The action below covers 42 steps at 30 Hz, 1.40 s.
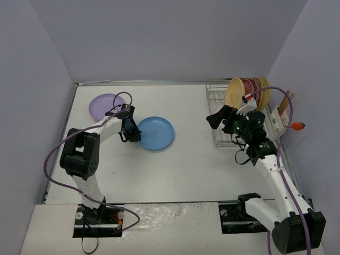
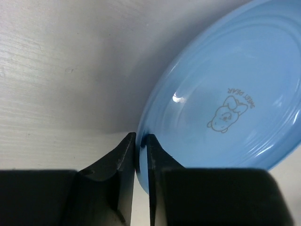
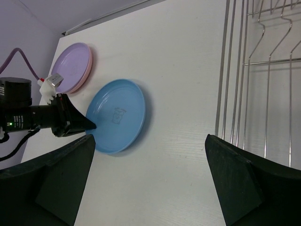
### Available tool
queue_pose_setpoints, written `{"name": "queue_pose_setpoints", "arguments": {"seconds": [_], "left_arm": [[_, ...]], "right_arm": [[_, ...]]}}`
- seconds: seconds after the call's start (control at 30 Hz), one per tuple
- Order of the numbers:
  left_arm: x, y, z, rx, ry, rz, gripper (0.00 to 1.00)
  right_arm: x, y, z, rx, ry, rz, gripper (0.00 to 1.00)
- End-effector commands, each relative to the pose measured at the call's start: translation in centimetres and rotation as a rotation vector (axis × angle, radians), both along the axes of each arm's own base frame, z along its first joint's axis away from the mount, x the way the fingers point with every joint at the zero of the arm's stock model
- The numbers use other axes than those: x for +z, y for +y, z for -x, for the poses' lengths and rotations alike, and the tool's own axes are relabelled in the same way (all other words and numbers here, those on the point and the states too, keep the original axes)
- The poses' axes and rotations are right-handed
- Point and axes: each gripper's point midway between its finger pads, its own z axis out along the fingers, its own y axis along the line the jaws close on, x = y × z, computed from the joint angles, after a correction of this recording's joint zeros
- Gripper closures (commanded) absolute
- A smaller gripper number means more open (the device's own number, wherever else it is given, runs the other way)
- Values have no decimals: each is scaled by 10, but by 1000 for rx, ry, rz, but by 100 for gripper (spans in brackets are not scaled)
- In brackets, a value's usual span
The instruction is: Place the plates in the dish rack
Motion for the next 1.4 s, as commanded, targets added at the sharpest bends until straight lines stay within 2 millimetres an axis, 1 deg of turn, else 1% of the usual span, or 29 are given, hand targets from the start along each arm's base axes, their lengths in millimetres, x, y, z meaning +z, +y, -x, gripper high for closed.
{"name": "queue_pose_setpoints", "arguments": {"seconds": [0.0,0.07,0.17,0.3,0.37,0.47,0.6,0.77,0.87,0.93,0.97,1.0,1.07,1.2,1.27,1.33,1.37], "left_arm": [[27,2,13,-26,-46,6,100],[49,-4,14,-35,-99,54,100],[81,-16,15,-54,-182,149,100],[121,-30,19,-73,-293,273,100],[139,-35,23,-88,-339,321,100],[159,-40,30,-107,-379,368,100],[172,-40,36,-120,-408,390,100],[179,-43,41,-126,-433,424,100],[182,-47,44,-135,-430,447,100],[183,-47,45,-139,-435,441,100],[184,-47,45,-140,-439,439,100],[184,-46,46,-140,-441,437,100],[185,-47,45,-148,-450,439,100],[186,-48,46,-162,-462,433,100],[183,-46,47,-173,-457,409,100],[178,-41,48,-170,-448,374,91],[175,-36,49,-166,-443,347,84]], "right_arm": [[6,30,-6,86,-17,-112,0],[-4,44,-5,124,17,-156,0],[-10,71,-2,189,46,-225,0],[-21,102,0,262,89,-255,0],[-25,111,-1,283,107,-251,0],[-28,121,-4,320,124,-254,0],[-20,131,-8,357,109,-262,0],[-12,145,-11,406,88,-265,1],[-9,154,-10,431,80,-267,5],[-8,158,-11,441,77,-271,12],[-7,160,-10,445,79,-275,17],[-8,163,-10,452,80,-278,25],[-8,167,-9,466,85,-284,38],[-7,168,-9,463,82,-270,64],[-7,164,-13,444,67,-227,83],[-6,159,-15,421,69,-187,93],[-2,157,-17,414,58,-174,97]]}}
